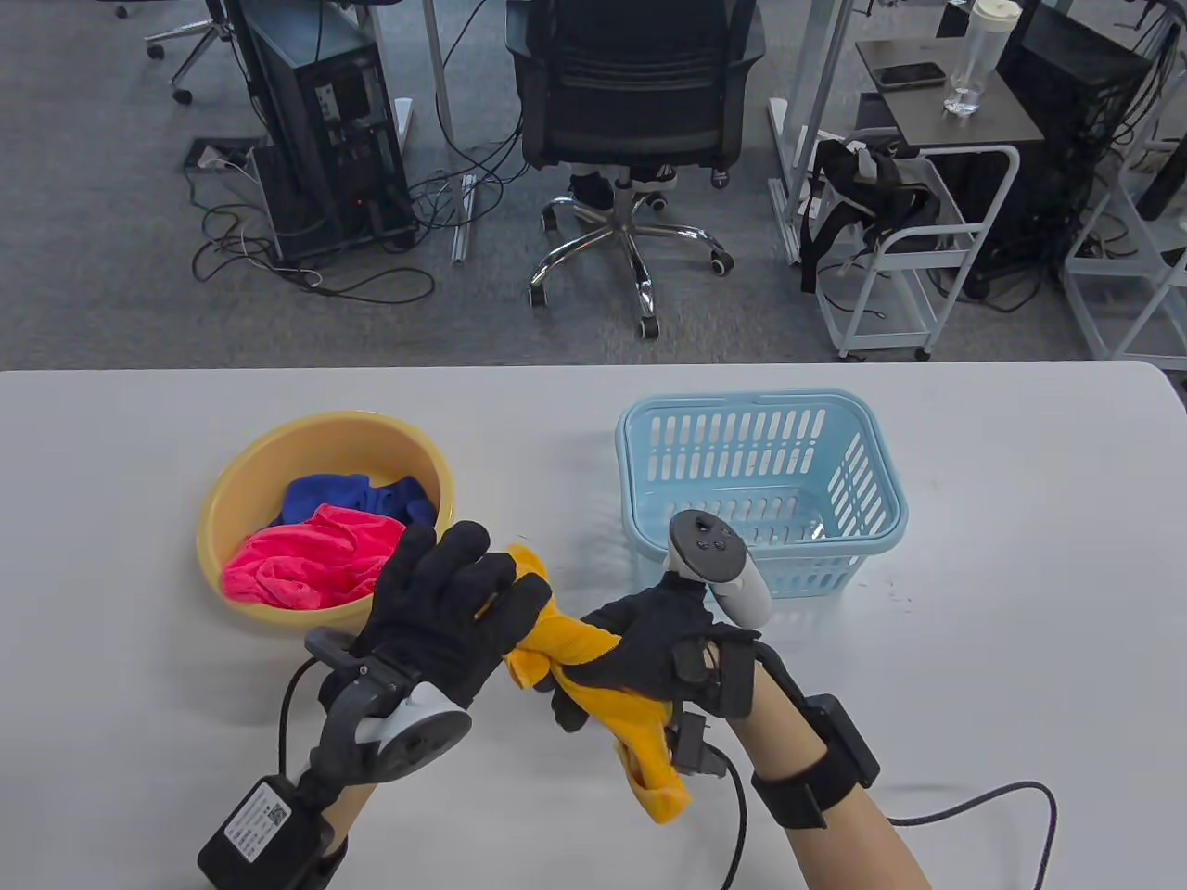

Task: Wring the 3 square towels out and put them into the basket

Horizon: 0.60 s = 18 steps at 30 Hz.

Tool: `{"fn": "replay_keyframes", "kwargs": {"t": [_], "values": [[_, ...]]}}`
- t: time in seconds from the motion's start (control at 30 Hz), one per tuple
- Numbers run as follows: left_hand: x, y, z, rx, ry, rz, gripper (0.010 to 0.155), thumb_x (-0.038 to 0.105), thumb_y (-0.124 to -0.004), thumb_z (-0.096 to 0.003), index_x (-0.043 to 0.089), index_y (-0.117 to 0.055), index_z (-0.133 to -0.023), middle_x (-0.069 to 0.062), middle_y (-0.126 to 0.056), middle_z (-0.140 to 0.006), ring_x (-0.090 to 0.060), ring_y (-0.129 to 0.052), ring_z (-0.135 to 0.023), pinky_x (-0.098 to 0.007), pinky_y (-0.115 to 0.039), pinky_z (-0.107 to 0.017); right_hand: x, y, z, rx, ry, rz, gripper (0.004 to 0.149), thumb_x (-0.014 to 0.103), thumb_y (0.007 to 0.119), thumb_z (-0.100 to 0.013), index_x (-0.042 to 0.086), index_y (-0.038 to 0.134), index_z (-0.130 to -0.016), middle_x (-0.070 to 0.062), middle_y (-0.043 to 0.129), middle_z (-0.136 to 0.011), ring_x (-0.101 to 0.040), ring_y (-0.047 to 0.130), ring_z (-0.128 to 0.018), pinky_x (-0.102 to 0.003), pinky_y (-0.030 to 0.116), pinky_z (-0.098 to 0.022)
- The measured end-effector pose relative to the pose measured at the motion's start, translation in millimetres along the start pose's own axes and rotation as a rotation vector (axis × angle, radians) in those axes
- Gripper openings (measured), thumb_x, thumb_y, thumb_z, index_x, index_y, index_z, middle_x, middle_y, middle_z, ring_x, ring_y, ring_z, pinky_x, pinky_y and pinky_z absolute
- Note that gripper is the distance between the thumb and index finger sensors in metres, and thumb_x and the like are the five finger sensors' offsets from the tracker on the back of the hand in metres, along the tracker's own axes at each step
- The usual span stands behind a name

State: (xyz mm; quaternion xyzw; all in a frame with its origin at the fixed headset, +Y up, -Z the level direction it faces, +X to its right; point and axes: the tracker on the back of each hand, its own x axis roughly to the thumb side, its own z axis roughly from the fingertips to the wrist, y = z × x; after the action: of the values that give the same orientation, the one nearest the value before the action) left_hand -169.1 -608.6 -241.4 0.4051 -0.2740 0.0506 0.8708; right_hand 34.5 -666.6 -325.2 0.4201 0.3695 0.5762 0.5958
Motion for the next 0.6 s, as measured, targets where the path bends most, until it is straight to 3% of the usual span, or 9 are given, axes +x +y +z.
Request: {"fn": "replay_keyframes", "kwargs": {"t": [0.07, 0.17, 0.23, 0.3, 0.4, 0.5, 0.6], "values": [[1.0, 1.5, 0.7, 0.005, -0.009, 0.056, 0.054, 0.055, -0.077, -0.0491, 0.057, -0.049, -0.095, 0.025, -0.053, -0.104, -0.017, -0.05, -0.112, -0.047, -0.039, -0.086, -4.1, 5.3, -4.9, 0.076, -0.029, -0.076, 0.053, 0.047, 0.082, -0.052, 0.003, 0.089, -0.08, -0.006, 0.105, -0.059, -0.007, 0.104, -0.005, -0.039, 0.089, -0.01], [0.8, 0.6, 0.3, -0.006, -0.011, 0.076, 0.054, 0.053, -0.076, -0.0502, 0.053, -0.048, -0.097, 0.026, -0.038, -0.115, -0.016, -0.027, -0.119, -0.047, -0.029, -0.089, -1.3, 4.5, -3.4, 0.044, -0.046, -0.028, 0.053, 0.047, 0.082, -0.054, 0.003, 0.087, -0.083, -0.007, 0.104, -0.063, -0.01, 0.105, -0.011, -0.04, 0.088, -0.015], [-4.6, -2.4, -1.8, -0.015, 0.041, 0.139, 0.055, 0.051, -0.077, -0.0504, 0.046, -0.051, -0.099, 0.022, -0.052, -0.113, -0.018, -0.043, -0.119, -0.049, -0.04, -0.087, 9.9, -0.2, 2.3, -0.127, -0.077, 0.163, 0.053, 0.047, 0.081, -0.055, 0.006, 0.085, -0.087, -0.008, 0.101, -0.069, -0.015, 0.105, -0.02, -0.045, 0.086, -0.024], [-15.0, -7.6, -3.9, -0.065, 0.172, 0.289, 0.055, 0.049, -0.083, -0.0482, 0.045, -0.059, -0.098, 0.017, -0.075, -0.101, -0.019, -0.076, -0.106, -0.049, -0.058, -0.081, 24.5, -2.9, 11.5, -0.304, -0.042, 0.417, 0.053, 0.047, 0.082, -0.054, 0.008, 0.084, -0.09, -0.012, 0.096, -0.078, -0.027, 0.104, -0.038, -0.053, 0.08, -0.038], [-36.6, -18.1, -1.2, -0.162, 0.388, 0.543, 0.059, 0.05, -0.088, -0.0465, 0.045, -0.061, -0.099, 0.015, -0.081, -0.094, -0.021, -0.086, -0.092, -0.047, -0.065, -0.074, 48.2, 5.6, 21.7, -0.582, -0.023, 0.854, 0.054, 0.05, 0.084, -0.052, 0.016, 0.084, -0.093, -0.01, 0.089, -0.09, -0.038, 0.097, -0.063, -0.063, 0.066, -0.058], [-59.6, -15.4, 2.1, -0.12, 0.512, 0.609, 0.06, 0.053, -0.089, -0.0452, 0.043, -0.064, -0.098, 0.013, -0.084, -0.091, -0.021, -0.089, -0.086, -0.045, -0.068, -0.07, 68.1, 20.8, 24.6, -0.652, -0.07, 1.027, 0.065, 0.047, 0.085, -0.051, 0.012, 0.071, -0.103, -0.013, 0.081, -0.097, -0.044, 0.089, -0.075, -0.067, 0.056, -0.065], [-72.3, -2.5, 3.2, -0.125, 0.576, 0.601, 0.06, 0.052, -0.091, -0.0455, 0.044, -0.064, -0.098, 0.013, -0.082, -0.093, -0.022, -0.086, -0.089, -0.046, -0.066, -0.071, 91.6, 34.7, 34.5, -0.598, 0.018, 0.984, 0.074, 0.04, 0.087, -0.049, 0.006, 0.058, -0.109, -0.025, 0.07, -0.104, -0.058, 0.076, -0.084, -0.072, 0.043, -0.067]]}}
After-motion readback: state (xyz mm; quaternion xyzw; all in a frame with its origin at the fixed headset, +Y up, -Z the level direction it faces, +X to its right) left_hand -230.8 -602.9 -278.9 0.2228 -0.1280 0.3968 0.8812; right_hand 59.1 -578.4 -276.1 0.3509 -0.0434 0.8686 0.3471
